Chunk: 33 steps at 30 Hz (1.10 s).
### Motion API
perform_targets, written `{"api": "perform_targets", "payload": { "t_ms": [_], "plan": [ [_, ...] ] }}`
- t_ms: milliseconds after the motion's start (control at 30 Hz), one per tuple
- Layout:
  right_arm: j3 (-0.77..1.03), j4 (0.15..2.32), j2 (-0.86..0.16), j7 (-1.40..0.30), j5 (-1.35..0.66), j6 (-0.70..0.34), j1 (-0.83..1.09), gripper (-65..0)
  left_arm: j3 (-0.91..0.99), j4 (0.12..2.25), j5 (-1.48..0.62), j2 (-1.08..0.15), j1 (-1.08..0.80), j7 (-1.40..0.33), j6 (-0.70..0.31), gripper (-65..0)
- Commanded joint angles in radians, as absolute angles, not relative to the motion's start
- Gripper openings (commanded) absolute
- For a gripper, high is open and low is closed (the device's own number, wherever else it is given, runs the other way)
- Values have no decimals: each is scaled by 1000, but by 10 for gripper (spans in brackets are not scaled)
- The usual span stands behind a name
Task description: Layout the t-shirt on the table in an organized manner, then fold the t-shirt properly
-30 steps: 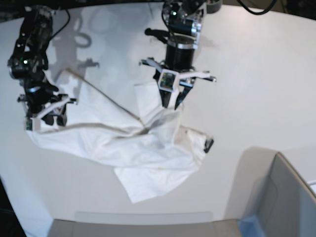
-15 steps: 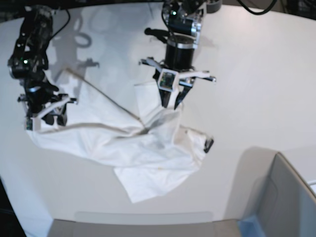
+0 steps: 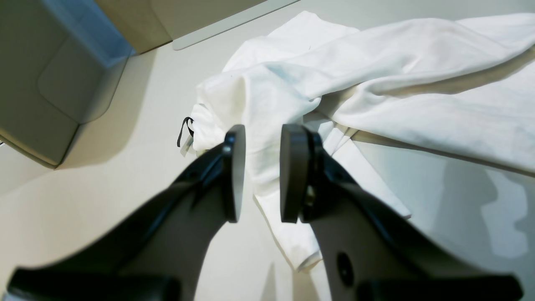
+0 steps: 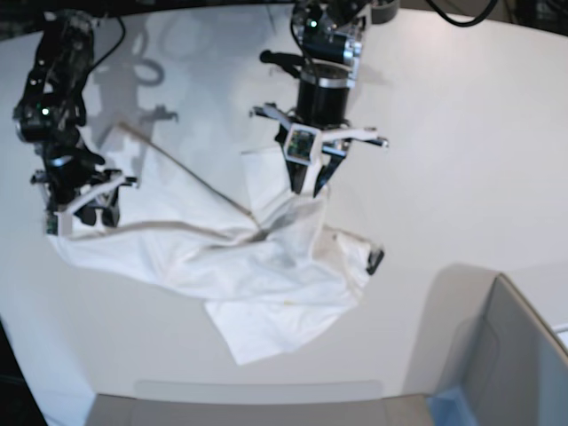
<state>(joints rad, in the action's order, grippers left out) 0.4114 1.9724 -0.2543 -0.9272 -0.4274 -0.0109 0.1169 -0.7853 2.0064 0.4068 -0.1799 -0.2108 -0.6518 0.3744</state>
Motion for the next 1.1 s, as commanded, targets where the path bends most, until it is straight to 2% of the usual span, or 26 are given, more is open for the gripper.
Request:
{"api": "perform_targets", "payload": {
  "t_ms": [0, 1067],
  "plan": [
    [415, 1991, -268, -905, -435, -16, 104, -410, -785, 2028, 424, -173, -205, -622, 384, -496],
    [415, 1991, -269, -905, -435, -16, 102, -410, -786, 2028, 424, -173, -219, -622, 384, -496]
  ]
}}
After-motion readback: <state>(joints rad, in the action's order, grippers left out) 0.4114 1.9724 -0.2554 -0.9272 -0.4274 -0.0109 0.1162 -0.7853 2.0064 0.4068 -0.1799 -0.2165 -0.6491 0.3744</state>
